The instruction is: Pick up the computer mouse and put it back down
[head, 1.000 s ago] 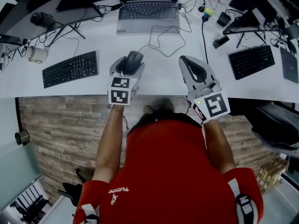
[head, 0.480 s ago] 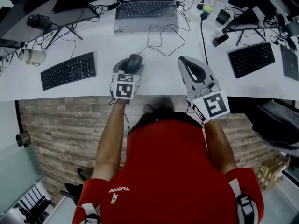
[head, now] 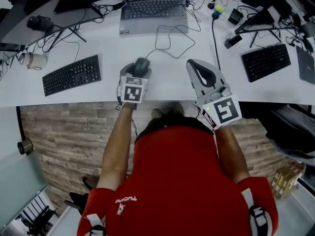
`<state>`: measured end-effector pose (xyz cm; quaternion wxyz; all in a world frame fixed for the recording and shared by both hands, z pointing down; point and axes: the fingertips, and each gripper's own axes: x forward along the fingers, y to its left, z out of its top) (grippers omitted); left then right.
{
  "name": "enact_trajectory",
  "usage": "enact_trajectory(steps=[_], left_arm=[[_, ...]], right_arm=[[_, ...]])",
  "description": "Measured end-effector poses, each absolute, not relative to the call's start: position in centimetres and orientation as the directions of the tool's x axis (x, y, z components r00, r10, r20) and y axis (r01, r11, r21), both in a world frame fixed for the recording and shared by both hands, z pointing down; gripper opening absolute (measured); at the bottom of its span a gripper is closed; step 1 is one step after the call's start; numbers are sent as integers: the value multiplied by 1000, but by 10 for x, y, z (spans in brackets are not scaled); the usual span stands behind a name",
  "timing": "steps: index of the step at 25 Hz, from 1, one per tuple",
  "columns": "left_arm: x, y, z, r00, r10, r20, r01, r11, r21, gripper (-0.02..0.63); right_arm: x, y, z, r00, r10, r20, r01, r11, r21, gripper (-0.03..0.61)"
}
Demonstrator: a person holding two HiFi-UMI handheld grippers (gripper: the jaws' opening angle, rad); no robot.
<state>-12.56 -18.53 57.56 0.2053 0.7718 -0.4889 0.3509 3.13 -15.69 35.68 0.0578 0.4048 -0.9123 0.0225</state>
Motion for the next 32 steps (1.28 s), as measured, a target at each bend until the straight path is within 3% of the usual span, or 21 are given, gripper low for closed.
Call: enact_trajectory(steps=[15,23,27,32], left_arm=[[-128,-181,554,309,-645,699,-894,-447,-18,305],[-115,-180,440,400,-801,446,-888,-459,-28,294],[-109,-170,378,426,-863,270,-887,-457,-62,154],[-106,-150,312,432,-898,81,-898,-437,-57,32]], right_arm=[[23,-158,361,-677,-725,124,-731,682,-5,3],[13,-153,350,-697,-711,87,-715,700,-9,3],[7,-147,340,-710,-701,58,-703,711,-14,3],[0,-138,322,-726,-687,16,-687,726,-22,4]])
